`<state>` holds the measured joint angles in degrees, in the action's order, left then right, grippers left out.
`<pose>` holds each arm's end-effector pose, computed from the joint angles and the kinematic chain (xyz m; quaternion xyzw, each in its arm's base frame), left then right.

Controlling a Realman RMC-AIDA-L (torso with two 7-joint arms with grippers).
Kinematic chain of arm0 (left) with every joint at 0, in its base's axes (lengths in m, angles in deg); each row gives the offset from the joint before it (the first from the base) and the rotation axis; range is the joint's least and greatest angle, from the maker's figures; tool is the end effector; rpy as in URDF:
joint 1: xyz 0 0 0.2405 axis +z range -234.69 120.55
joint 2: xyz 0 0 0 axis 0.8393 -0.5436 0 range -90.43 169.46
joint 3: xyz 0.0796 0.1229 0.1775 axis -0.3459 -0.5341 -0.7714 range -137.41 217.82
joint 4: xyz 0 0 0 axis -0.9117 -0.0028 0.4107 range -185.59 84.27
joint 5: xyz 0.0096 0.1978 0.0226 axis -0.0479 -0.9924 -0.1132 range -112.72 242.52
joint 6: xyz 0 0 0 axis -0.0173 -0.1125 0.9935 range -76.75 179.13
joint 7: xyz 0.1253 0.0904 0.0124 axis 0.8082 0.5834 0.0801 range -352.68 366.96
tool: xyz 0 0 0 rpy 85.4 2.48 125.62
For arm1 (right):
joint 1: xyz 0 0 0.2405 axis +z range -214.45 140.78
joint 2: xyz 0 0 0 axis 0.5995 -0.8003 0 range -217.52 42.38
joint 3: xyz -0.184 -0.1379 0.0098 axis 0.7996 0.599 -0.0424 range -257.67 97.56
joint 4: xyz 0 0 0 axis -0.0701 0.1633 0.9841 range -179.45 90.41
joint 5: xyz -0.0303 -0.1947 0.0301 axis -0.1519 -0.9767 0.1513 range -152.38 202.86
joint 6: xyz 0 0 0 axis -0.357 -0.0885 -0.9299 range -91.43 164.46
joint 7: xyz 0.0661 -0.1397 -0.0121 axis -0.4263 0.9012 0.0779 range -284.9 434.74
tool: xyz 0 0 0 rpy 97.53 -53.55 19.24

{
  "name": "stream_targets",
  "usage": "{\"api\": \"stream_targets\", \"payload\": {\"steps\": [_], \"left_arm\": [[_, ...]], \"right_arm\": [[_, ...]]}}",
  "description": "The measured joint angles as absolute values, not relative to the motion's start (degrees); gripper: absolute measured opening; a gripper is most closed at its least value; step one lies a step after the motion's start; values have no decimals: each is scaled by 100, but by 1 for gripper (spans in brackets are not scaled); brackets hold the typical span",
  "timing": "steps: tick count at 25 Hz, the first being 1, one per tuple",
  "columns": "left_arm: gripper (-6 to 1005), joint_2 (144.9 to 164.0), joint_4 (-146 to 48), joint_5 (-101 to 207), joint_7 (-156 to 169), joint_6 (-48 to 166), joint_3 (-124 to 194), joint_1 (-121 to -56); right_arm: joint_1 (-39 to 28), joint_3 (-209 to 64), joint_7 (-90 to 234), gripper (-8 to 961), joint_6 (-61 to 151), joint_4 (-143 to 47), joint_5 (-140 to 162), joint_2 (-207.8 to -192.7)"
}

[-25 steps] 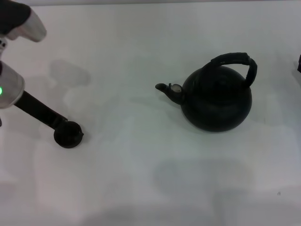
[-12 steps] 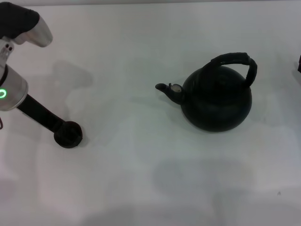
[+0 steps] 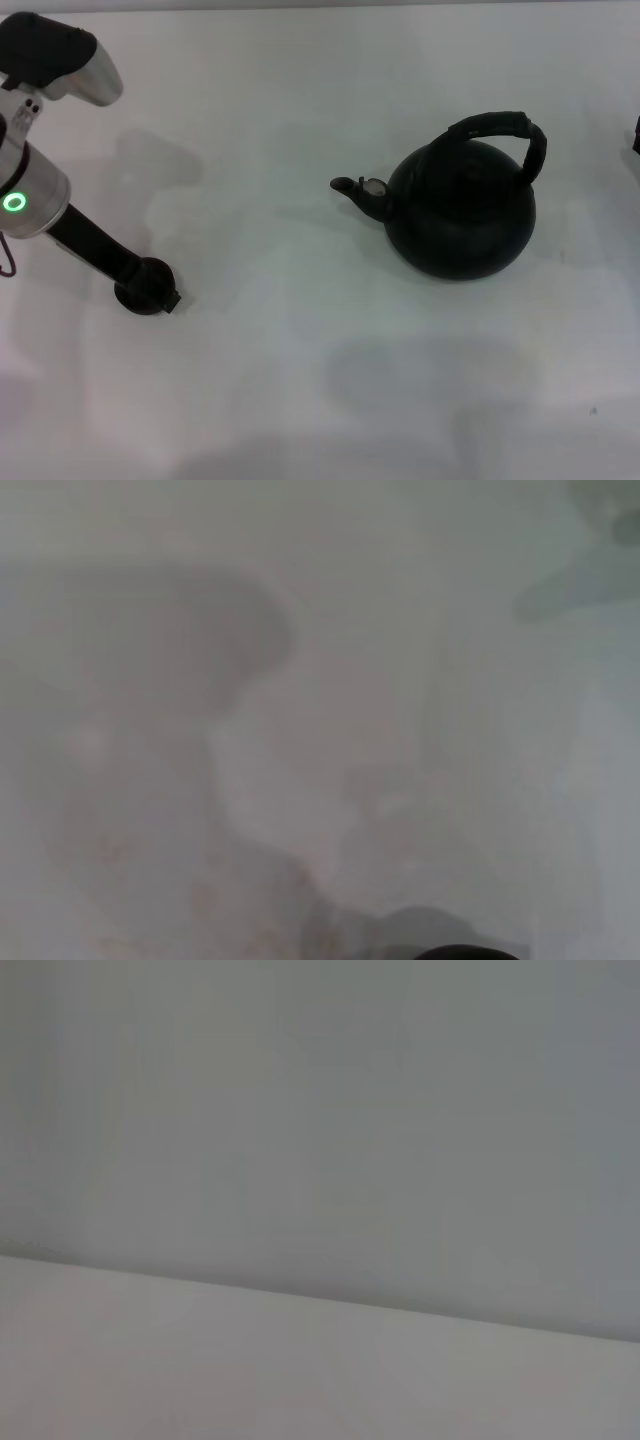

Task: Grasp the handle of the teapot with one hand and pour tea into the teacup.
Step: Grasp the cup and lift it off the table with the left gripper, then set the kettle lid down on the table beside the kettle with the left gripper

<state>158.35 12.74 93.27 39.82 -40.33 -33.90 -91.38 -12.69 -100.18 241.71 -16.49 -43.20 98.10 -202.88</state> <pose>-0.2293 0.3130 -0.0062 -0.8622 -0.4400 0.2230 0.1155 0.3790 0.3078 0.0175 -0.7190 0.3125 0.1413 0.6046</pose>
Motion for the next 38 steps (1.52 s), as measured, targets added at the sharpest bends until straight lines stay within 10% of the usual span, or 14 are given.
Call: {"api": "stream_targets", "payload": {"steps": [23, 38], "left_arm": [[708, 15819, 1270, 9050, 3708, -3984, -3378, -9277], [722, 15766, 75, 8993, 3991, -3002, -3326, -10874]], "right_arm": [[-1294, -10018, 24176, 808, -1656, -4257, 9810, -20297], [-1260, -10018, 24183, 804, -1798, -4240, 9810, -20297]]}}
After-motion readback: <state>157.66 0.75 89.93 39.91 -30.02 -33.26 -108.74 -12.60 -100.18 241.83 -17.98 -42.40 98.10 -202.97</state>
